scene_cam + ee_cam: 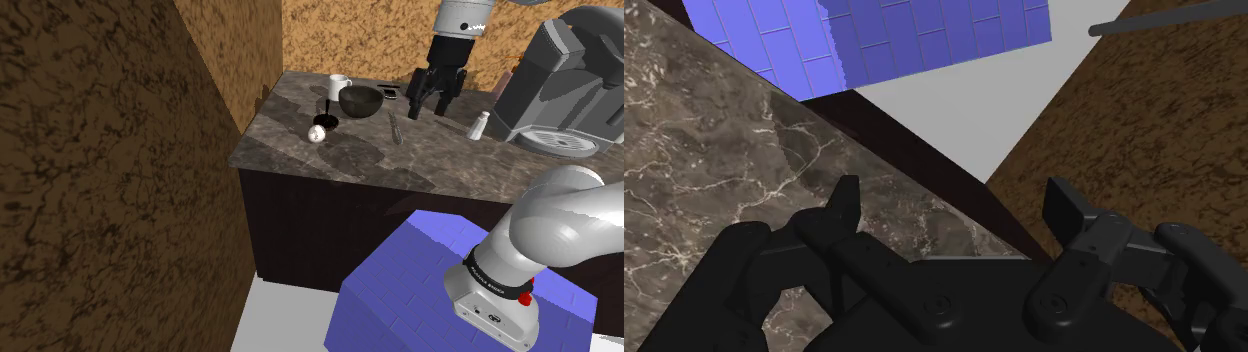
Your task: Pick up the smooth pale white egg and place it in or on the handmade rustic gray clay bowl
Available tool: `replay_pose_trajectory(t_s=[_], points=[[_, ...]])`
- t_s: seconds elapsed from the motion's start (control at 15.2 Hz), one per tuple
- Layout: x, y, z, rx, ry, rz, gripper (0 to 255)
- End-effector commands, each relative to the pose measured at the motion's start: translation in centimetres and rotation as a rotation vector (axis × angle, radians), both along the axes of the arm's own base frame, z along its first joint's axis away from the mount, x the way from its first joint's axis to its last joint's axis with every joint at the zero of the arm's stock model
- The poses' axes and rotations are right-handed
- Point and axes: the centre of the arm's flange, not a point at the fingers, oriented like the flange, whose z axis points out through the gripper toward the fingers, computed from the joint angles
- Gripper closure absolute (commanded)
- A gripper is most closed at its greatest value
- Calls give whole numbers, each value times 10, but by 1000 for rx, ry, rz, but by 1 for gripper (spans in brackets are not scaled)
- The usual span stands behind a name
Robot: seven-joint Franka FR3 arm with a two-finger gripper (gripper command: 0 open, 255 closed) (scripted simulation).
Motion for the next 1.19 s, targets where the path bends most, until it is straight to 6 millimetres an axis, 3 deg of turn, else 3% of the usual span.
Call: replay_pose_trajectory(t_s=[0.0, 0.59, 1.12], points=[[0, 0, 0, 0, 0, 0, 0], [86, 27, -62, -46, -62, -171, 0], [168, 36, -112, -87, -116, -323, 0]])
